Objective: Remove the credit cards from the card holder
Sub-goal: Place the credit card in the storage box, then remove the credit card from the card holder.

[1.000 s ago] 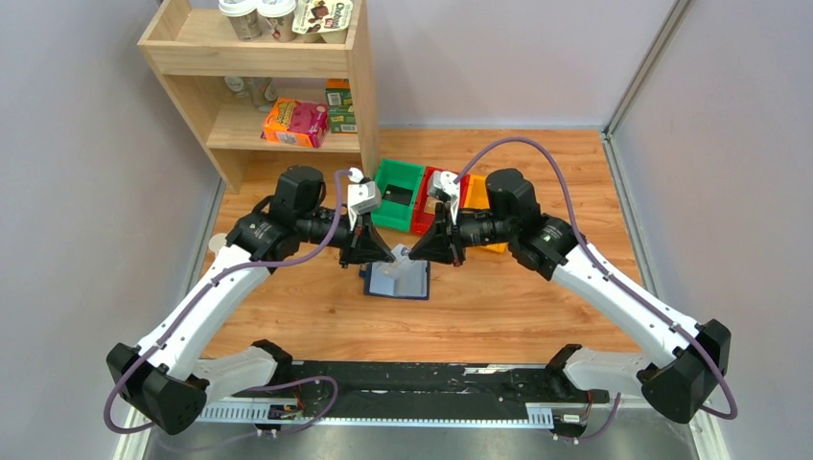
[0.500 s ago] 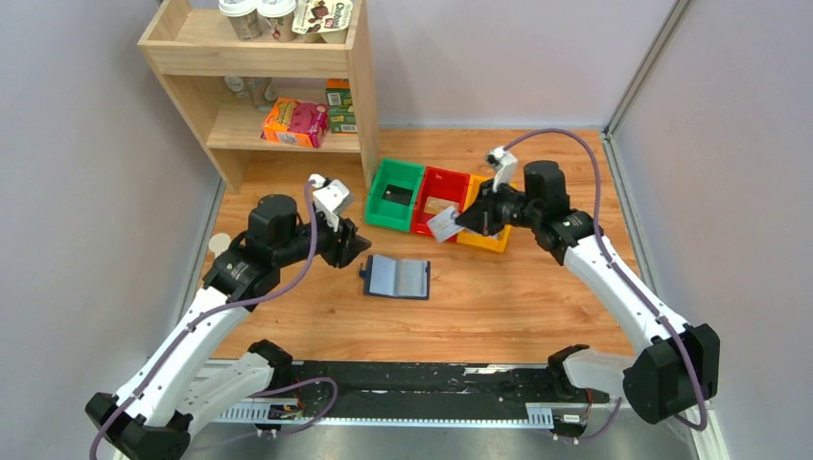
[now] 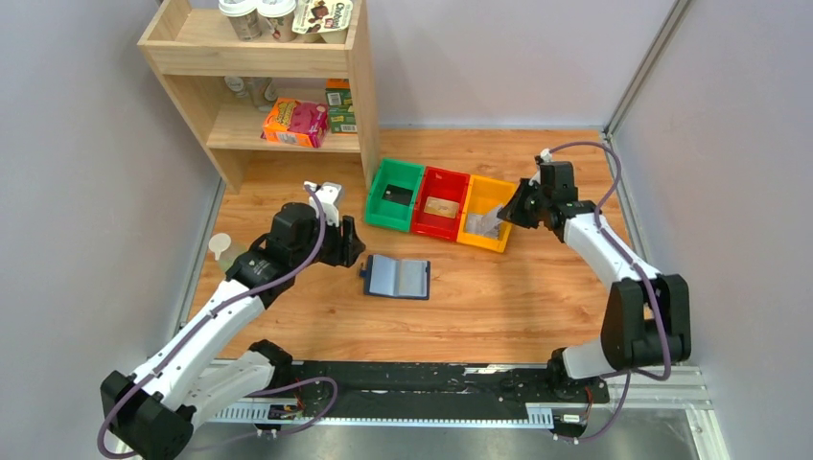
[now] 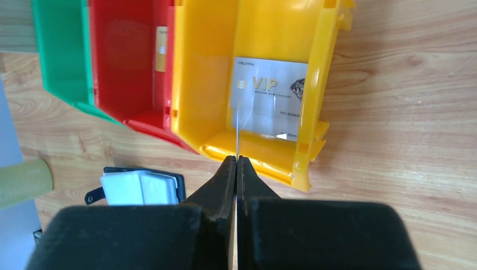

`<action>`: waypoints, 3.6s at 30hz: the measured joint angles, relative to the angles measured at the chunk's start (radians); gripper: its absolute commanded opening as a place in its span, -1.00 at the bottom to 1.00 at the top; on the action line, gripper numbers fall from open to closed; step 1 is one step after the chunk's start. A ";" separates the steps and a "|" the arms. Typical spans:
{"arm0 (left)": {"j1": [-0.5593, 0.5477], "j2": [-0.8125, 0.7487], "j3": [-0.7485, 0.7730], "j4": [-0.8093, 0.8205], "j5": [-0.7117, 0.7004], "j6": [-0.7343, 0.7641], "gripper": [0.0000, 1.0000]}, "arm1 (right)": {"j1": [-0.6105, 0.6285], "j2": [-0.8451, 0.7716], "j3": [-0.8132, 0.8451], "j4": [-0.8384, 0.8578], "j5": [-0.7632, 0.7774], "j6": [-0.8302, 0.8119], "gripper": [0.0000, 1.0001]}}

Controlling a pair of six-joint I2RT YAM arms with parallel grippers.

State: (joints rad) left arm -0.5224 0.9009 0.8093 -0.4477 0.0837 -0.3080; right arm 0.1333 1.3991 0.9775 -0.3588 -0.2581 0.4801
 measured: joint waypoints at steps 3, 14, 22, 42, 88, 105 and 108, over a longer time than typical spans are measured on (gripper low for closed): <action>0.000 0.019 -0.013 0.004 -0.011 -0.035 0.22 | 0.002 0.083 0.013 0.016 -0.004 0.041 -1.00; 0.000 0.105 -0.053 0.077 0.025 -0.153 0.22 | 0.024 0.232 0.027 0.116 -0.037 0.138 -0.08; -0.002 0.214 -0.061 0.146 0.097 -0.237 0.20 | 0.037 0.171 0.046 0.018 0.079 0.114 0.36; -0.085 0.570 -0.002 0.234 0.102 -0.270 -0.15 | 0.476 0.061 -0.079 0.172 0.061 0.190 0.11; -0.084 0.578 -0.249 0.545 0.125 -0.525 -0.48 | 0.580 0.357 -0.058 0.369 -0.121 0.277 -0.17; -0.085 0.305 -0.304 0.384 0.035 -0.508 -0.14 | 0.586 0.352 0.003 0.293 -0.058 0.241 0.06; -0.085 0.311 -0.295 0.333 -0.013 -0.476 -0.11 | 0.586 0.321 0.003 0.240 0.007 0.222 0.06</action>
State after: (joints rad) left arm -0.6071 1.2118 0.5144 -0.1146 0.0704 -0.7845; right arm 0.7197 1.7203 0.9810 -0.1192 -0.2512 0.7025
